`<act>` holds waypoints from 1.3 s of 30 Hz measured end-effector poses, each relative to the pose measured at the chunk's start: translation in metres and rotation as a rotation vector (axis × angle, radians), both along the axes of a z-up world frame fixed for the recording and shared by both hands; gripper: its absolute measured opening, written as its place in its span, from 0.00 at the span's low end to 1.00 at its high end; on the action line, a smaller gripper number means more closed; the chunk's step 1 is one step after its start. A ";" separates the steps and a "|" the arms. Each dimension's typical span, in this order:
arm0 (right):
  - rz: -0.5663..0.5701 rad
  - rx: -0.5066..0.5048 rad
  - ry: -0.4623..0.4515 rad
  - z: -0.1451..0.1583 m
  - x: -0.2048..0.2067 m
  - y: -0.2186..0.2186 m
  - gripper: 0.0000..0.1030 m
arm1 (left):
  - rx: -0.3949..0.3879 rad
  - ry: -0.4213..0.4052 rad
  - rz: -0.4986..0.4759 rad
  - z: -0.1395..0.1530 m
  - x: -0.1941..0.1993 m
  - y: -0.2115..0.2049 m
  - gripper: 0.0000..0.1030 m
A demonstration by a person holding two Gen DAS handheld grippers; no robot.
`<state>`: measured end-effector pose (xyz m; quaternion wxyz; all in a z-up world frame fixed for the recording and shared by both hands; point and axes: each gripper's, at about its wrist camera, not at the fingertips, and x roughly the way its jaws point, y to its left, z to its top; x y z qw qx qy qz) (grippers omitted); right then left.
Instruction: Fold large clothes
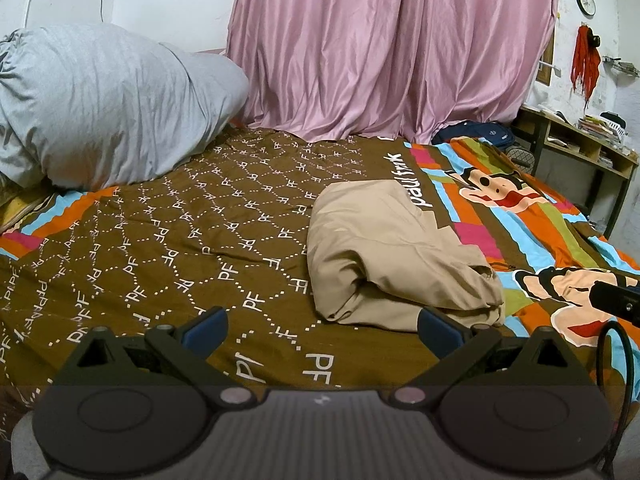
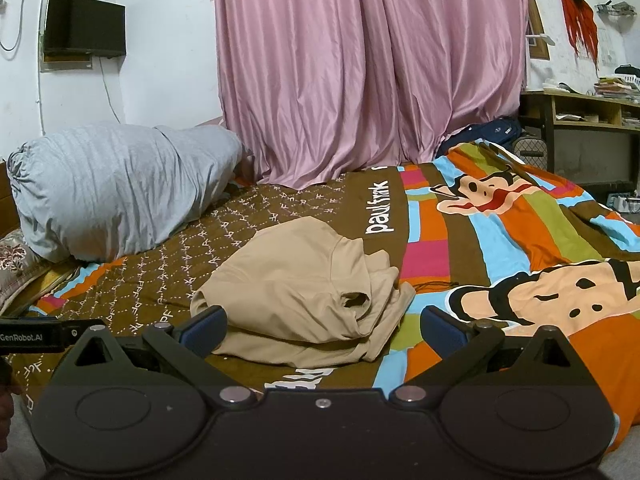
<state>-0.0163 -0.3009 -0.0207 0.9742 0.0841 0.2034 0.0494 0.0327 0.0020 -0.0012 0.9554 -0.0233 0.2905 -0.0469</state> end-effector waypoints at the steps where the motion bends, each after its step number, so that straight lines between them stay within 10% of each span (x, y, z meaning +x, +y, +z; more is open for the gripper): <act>1: -0.001 0.000 0.001 -0.001 -0.001 0.000 0.99 | 0.000 0.000 0.000 0.000 0.000 0.000 0.99; 39: 0.003 0.013 0.028 -0.007 -0.006 0.010 0.99 | 0.122 0.025 0.017 -0.003 -0.002 -0.011 0.99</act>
